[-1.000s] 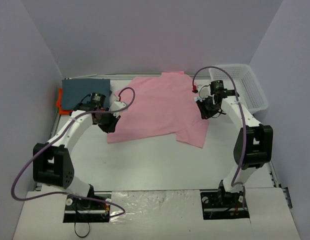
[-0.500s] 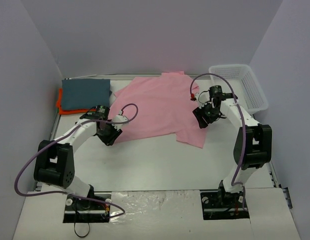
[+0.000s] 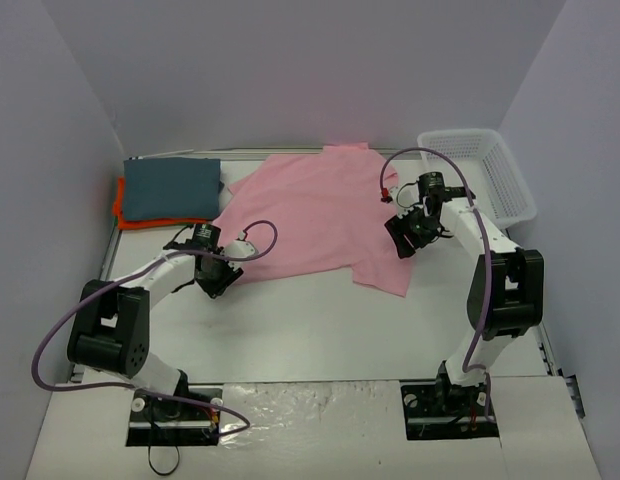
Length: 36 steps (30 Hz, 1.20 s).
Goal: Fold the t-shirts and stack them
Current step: Flatten out the tshirt
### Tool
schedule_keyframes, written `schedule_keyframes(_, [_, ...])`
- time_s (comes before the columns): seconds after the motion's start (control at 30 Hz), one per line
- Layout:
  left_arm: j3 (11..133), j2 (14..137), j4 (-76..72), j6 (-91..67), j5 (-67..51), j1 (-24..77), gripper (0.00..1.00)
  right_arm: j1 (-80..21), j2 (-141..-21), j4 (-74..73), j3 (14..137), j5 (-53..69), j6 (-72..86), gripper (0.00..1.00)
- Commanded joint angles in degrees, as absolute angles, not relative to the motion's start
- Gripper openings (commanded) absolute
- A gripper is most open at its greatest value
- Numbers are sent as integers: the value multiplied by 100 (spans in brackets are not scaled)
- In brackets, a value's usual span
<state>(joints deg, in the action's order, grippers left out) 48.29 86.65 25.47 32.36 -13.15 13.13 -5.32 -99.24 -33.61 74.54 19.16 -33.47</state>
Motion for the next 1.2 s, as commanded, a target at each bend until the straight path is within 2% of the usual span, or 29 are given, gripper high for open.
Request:
schedule_keyframes(0.0, [4904, 8595, 2277, 3314, -1204, 1354, 37, -554, -9774, -3586, 7488, 2030, -3340, 52])
schedule_keyframes(0.13, [4878, 8499, 2241, 3322, -1248, 1354, 24, -554, -9773, -3586, 7488, 1987, -3349, 52])
schedule_keyframes(0.2, [4834, 8359, 2276, 3348, -1283, 1362, 23, -545, -9774, -3595, 7497, 1960, -3349, 52])
schedule_keyframes(0.4, [4676, 8139, 2277, 3419, -1248, 1362, 25, -545, -9861, -3577, 7523, 1977, -3340, 52])
schedule_keyframes(0.47, [4658, 8156, 2259, 3436, -1239, 1371, 33, -545, -9914, -3577, 7532, 1986, -3340, 52])
schedule_keyframes(1.07, [4807, 8868, 2048, 3490, -818, 1626, 36, -554, -10081, -3577, 7506, 2021, -3366, 52])
schedule_keyframes(1.17, [4886, 9087, 2118, 3481, -712, 1635, 31, -554, -10081, -3586, 7480, 1986, -3375, 52])
